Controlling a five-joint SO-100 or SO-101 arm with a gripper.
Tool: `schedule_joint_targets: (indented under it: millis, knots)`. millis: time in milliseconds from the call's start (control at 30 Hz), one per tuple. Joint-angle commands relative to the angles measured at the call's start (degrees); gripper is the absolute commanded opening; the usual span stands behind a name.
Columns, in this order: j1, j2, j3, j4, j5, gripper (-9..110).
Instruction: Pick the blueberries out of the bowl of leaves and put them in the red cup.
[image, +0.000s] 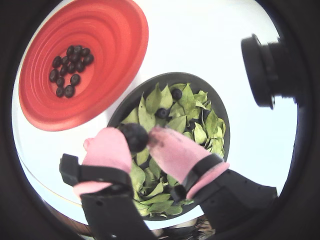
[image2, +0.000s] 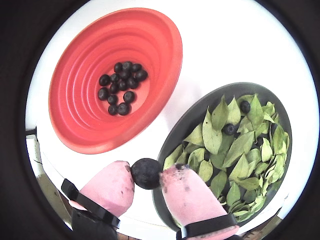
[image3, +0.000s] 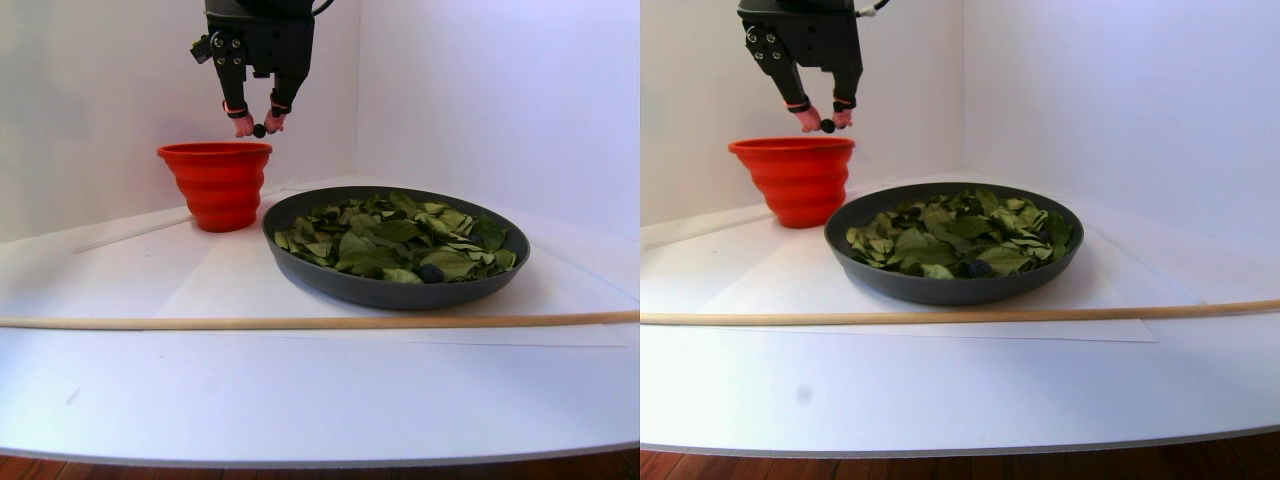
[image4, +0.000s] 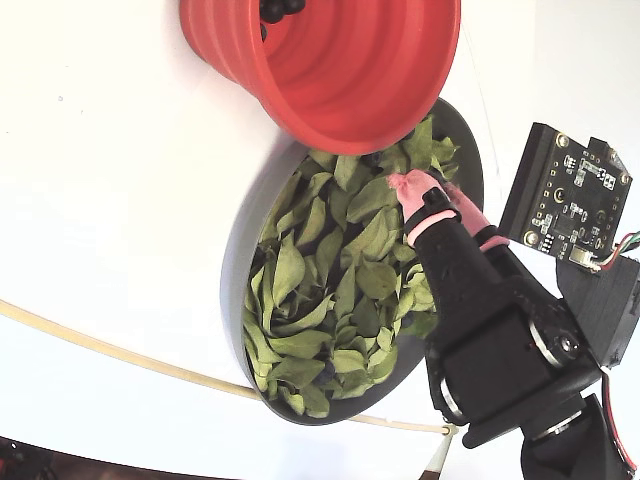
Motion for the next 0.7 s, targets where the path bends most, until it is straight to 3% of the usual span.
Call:
schedule_joint_targets:
  millis: [0, 667]
  knots:
    - [-0.88, 5.19, -4.48, -0.09, 0.00, 10]
    - [-4.75, -3.16, -9.93, -5.45, 0.18, 10]
